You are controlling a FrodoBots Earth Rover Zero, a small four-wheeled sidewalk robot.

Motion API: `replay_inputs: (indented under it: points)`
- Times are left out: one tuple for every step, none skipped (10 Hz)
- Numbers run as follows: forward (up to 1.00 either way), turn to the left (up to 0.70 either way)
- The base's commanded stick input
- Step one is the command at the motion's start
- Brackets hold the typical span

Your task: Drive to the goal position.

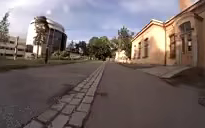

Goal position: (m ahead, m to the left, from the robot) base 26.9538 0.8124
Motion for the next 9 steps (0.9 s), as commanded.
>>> replay_inputs:
  points:
    - [0.45,0.0]
    - [0.45,0.0]
    - [0.45,0.0]
    - [0.45,-0.11]
    - [0.45,-0.25]
    - [0.45,-0.27]
    - [0.45,-0.27]
    - [0.45,-0.27]
    - [0.45,-0.27]
